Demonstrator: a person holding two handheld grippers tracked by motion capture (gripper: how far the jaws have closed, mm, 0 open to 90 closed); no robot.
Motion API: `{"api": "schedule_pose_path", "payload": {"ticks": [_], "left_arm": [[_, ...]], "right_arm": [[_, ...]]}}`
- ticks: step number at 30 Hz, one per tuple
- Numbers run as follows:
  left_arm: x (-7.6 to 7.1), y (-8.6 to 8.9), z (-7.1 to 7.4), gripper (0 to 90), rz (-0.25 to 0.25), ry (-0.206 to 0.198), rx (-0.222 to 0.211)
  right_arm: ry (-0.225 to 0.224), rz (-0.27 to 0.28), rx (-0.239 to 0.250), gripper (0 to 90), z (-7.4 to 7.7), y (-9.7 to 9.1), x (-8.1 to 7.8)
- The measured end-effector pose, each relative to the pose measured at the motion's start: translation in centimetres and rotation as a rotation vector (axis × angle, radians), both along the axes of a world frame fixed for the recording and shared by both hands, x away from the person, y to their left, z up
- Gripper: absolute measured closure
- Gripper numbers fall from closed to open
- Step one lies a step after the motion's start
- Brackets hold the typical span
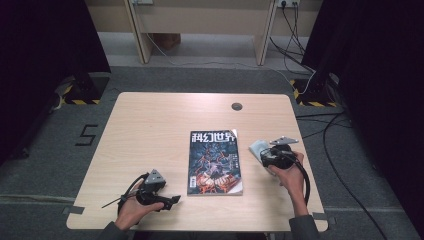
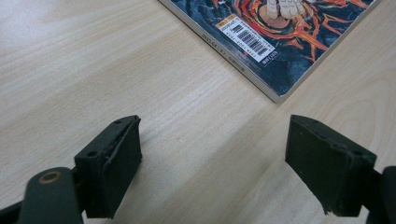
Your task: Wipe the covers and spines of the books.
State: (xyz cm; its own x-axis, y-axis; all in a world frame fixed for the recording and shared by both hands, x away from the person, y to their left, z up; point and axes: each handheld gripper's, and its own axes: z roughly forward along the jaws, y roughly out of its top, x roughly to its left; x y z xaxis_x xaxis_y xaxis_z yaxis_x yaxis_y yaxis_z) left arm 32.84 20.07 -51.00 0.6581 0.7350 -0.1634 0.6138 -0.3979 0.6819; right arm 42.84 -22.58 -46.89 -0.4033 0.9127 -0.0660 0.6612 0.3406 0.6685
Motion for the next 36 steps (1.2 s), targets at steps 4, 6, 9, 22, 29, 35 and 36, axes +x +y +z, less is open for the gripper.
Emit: {"api": "schedule_pose_path", "payload": {"ticks": [4,6,9,22,29,35,36], "left_arm": [[0.1,-0.1,0.0,17.9,0.001,-0.006,0.002],[0.0,0.0,0.0,18.1,0.002,-0.006,0.002],[0.1,-0.1,0.0,18.0,0.001,-0.007,0.003],[0.2,0.1,0.1,18.3,0.014,-0.026,-0.001],[0.2,-0.1,0.2,18.3,0.014,-0.039,-0.002],[0.4,-1.0,0.2,18.6,0.024,-0.055,-0.016],[0.5,-1.5,0.1,18.6,0.025,-0.061,-0.026]], "right_arm": [[0.023,0.011,-0.011,47.2,-0.7,0.0,0.3],[0.032,0.004,-0.007,47.5,-1.0,0.0,0.6],[0.046,-0.001,-0.013,47.4,-1.6,-0.2,1.1],[0.058,0.034,0.04,77.3,-2.4,-1.0,1.1],[-0.011,0.053,0.064,80.3,-0.9,-0.9,0.7],[-0.094,0.113,0.142,80.5,1.8,0.7,-0.2],[-0.108,0.133,0.141,80.4,2.2,1.2,-0.3]]}}
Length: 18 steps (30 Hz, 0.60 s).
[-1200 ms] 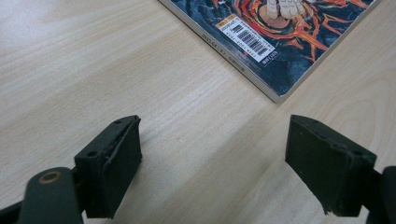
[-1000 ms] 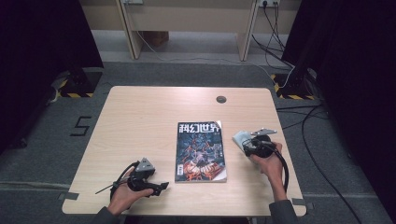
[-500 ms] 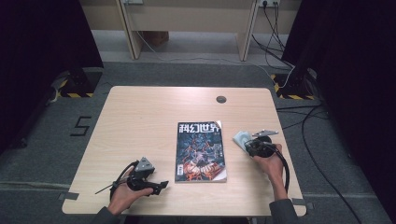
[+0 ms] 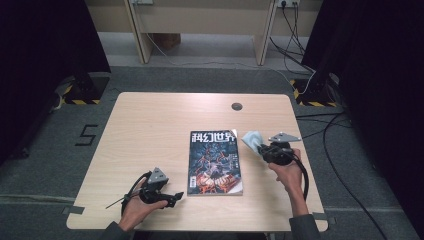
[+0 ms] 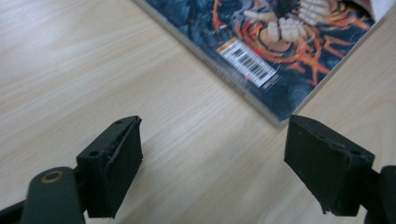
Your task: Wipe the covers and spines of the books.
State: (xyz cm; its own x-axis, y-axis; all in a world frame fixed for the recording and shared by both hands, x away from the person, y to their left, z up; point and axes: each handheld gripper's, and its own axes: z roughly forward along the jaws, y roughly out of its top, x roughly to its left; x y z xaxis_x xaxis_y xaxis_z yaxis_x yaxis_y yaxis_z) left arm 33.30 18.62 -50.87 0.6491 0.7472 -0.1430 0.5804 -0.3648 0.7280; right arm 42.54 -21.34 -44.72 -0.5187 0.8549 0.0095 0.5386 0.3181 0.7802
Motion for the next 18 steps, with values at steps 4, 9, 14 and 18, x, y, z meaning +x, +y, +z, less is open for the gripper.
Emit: {"api": "schedule_pose_path", "payload": {"ticks": [4,9,14,18], "left_arm": [[0.4,-0.9,-0.1,18.7,0.012,-0.009,-0.016],[1.1,-2.0,-0.3,18.7,0.033,-0.01,-0.032],[1.6,-3.0,-0.2,19.1,0.034,-0.041,-0.026],[2.5,-3.2,-0.5,20.2,0.056,-0.042,-0.005]], "right_arm": [[-0.032,0.12,-0.003,80.5,1.2,4.0,-0.7],[0.004,0.24,-0.08,80.2,-0.3,8.3,-1.0],[0.107,0.279,-0.2,76.1,-3.8,10.2,-0.4],[0.101,0.272,-0.182,73.2,-4.3,10.1,-0.3]]}}
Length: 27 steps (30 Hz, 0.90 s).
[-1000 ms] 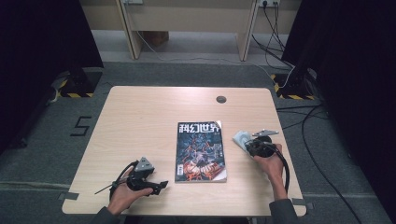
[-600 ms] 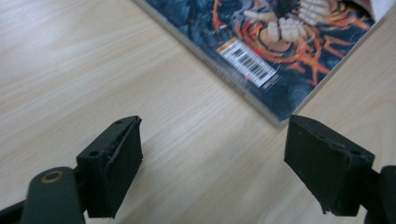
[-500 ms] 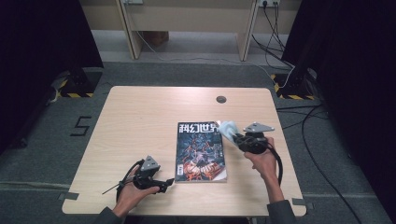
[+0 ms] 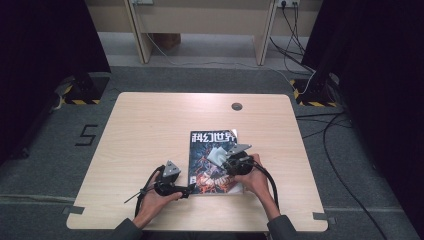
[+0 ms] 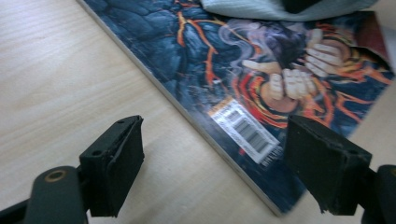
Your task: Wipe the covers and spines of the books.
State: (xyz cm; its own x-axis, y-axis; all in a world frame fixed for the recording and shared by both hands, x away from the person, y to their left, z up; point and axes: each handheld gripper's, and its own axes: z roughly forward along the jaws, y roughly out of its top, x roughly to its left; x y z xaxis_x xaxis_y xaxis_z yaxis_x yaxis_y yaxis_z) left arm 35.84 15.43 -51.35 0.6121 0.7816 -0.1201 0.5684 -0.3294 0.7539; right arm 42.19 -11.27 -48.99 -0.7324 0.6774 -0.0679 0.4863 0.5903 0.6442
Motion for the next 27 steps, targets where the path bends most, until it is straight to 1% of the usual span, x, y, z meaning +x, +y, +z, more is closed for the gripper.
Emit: {"api": "schedule_pose_path", "payload": {"ticks": [1,2,3,5,6,7,8,9,12,13,17,18,19,20,22,25,27], "left_arm": [[0.2,-0.1,-0.1,20.3,0.003,0.001,-0.002],[0.2,-0.3,-0.1,20.4,-0.001,0.007,0.011],[0.3,-0.4,-0.2,20.0,-0.008,0.006,0.02],[0.2,-0.5,-0.2,19.8,-0.003,0.007,0.023],[0.1,-0.6,-0.1,20.8,-0.007,-0.001,0.028],[0.0,-0.6,-0.1,22.6,-0.009,-0.005,0.033],[-0.2,-0.7,0.0,24.1,-0.018,-0.017,0.04],[-0.3,-0.7,0.0,27.5,-0.026,-0.025,0.042],[-0.6,-0.9,0.1,33.6,-0.031,-0.029,0.043],[-0.7,-0.9,0.1,35.0,-0.04,-0.037,0.052],[-1.1,-0.9,0.0,38.3,-0.038,-0.039,0.037],[-1.4,-1.0,0.1,39.0,-0.049,-0.046,0.051],[-1.5,-1.0,0.1,39.4,-0.058,-0.049,0.055],[-1.7,-1.1,0.2,39.4,-0.064,-0.039,0.054],[-2.3,-1.2,0.1,39.5,-0.07,-0.035,0.048],[-3.1,-1.3,0.2,39.4,-0.094,-0.024,0.051],[-3.9,-1.4,0.3,39.4,-0.105,-0.024,0.058]], "right_arm": [[0.0,-0.007,0.007,73.0,-0.1,0.0,-0.1],[-0.008,-0.006,0.011,72.3,-0.1,-0.1,-0.2],[-0.007,-0.01,0.017,71.5,-0.2,-0.1,-0.2],[0.004,-0.019,0.027,71.0,-0.2,-0.2,-0.2],[0.004,-0.019,0.03,70.8,-0.2,-0.2,-0.3],[0.004,-0.024,0.034,70.6,-0.2,-0.2,-0.4],[0.008,-0.025,0.034,70.6,-0.2,-0.2,-0.5],[0.007,-0.018,0.034,70.6,-0.2,-0.2,-0.6],[0.015,-0.02,0.046,70.6,-0.3,-0.4,-1.0],[0.016,-0.017,0.049,70.6,-0.3,-0.5,-1.2],[0.02,0.0,0.043,70.6,-0.2,-0.6,-2.6],[0.02,-0.002,0.044,70.6,-0.3,-0.6,-2.9],[0.013,0.001,0.038,70.7,-0.3,-0.6,-3.5],[0.012,0.001,0.031,70.8,-0.2,-0.6,-3.8],[0.013,0.006,0.027,70.8,-0.2,-0.6,-4.7],[0.021,0.013,0.03,70.8,-0.2,-0.9,-6.0],[0.024,0.017,0.036,70.8,-0.2,-1.1,-6.6]]}}
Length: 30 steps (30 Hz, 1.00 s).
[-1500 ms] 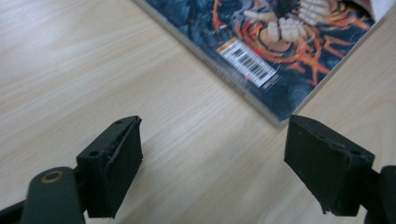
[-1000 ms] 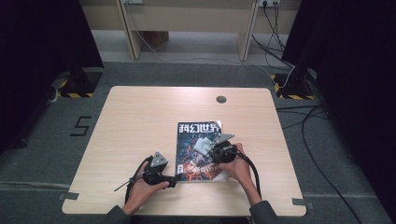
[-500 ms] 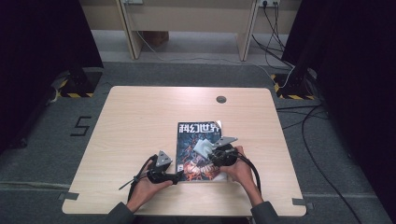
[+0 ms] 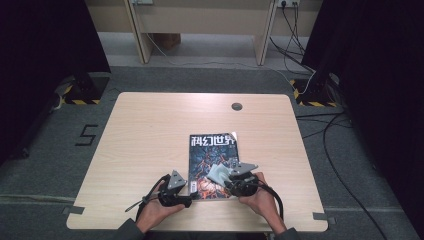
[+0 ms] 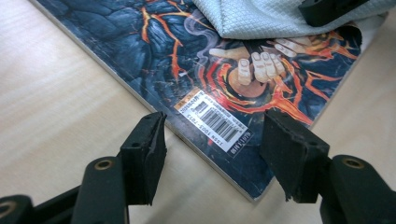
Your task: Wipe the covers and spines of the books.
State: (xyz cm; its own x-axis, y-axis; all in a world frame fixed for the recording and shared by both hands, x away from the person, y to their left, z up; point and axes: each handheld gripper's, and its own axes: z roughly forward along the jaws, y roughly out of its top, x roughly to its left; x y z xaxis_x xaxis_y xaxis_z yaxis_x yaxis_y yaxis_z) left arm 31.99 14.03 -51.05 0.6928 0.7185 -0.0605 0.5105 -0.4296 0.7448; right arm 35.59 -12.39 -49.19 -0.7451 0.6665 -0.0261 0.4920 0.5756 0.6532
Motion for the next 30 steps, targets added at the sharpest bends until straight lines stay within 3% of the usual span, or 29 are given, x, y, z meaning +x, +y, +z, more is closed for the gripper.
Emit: {"api": "schedule_pose_path", "payload": {"ticks": [5,9,12,16,20,23,27,30], "left_arm": [[-1.2,0.2,-0.1,39.1,-0.001,-0.014,-0.003],[-0.8,0.3,0.0,35.4,-0.003,0.007,0.001],[-0.6,0.5,-0.2,33.4,0.001,0.027,-0.02],[-0.5,0.5,-0.2,33.1,-0.003,0.031,-0.023],[-0.4,0.5,-0.2,30.9,-0.002,0.03,-0.017],[-0.3,0.5,-0.1,29.1,0.0,0.035,-0.011],[-0.1,0.6,-0.2,26.1,0.002,0.049,-0.014],[-0.1,0.6,-0.2,25.8,-0.002,0.047,-0.011]], "right_arm": [[0.009,0.017,-0.005,70.5,0.1,-0.2,-1.8],[0.036,0.022,0.008,67.5,0.2,-0.3,-1.5],[0.044,0.013,0.018,65.8,0.2,-0.1,-0.6],[0.027,0.015,-0.024,62.2,0.4,0.7,1.0],[0.046,0.008,-0.006,61.2,0.3,0.8,3.0],[0.049,-0.039,0.007,60.9,0.3,0.7,5.0],[-0.019,-0.117,-0.014,58.7,0.0,0.6,7.8],[-0.032,-0.172,-0.018,56.4,0.0,0.1,9.7]]}}
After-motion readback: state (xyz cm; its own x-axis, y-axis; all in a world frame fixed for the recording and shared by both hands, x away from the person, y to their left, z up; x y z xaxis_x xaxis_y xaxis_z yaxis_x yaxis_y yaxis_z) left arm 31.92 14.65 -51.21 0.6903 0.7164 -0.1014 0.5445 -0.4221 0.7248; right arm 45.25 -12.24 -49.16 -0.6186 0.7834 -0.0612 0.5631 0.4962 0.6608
